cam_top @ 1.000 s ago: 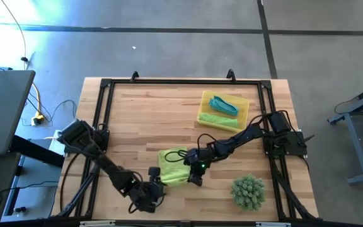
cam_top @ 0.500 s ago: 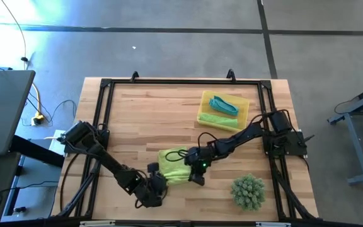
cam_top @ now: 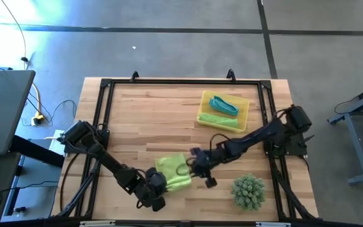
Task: Roll microfiber towels into tight, uniform cylinder then place into a basket
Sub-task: Roll the green microfiber towel
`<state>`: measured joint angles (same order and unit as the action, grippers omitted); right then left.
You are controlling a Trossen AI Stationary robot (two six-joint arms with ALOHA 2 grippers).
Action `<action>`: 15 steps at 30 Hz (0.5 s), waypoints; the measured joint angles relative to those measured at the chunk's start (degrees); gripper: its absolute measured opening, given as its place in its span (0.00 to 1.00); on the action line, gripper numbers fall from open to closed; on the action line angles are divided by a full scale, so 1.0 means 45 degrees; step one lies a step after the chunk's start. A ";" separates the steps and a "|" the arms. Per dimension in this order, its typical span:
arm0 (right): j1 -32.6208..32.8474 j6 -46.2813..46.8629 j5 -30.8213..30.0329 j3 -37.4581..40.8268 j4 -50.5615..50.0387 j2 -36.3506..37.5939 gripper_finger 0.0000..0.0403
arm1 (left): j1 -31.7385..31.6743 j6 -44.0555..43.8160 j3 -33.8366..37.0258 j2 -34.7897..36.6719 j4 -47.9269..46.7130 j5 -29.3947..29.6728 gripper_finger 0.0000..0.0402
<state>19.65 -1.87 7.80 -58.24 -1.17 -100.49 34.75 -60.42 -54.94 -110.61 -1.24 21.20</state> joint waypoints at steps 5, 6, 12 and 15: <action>0.1501 -0.2711 -0.1518 -0.0019 0.0790 -0.0254 0.19 | -0.0379 -0.0170 0.0393 -0.0002 0.1276 -0.1409 0.01; 0.1788 -0.3139 -0.1846 -0.0019 0.0964 -0.0409 0.19 | -0.0466 -0.0317 0.0547 0.0002 0.1600 -0.1677 0.01; 0.2844 -0.3933 -0.3470 -0.0024 0.1866 -0.1311 0.19 | -0.0735 -0.0625 0.1236 0.0021 0.2937 -0.2207 0.01; 0.3021 -0.3935 -0.3957 -0.0024 0.2010 -0.1792 0.20 | -0.0865 -0.0773 0.1406 0.0024 0.3303 -0.2474 0.00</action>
<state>33.24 -19.58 -10.01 -58.35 7.88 -108.55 30.86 -63.90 -48.61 -110.50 13.62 10.07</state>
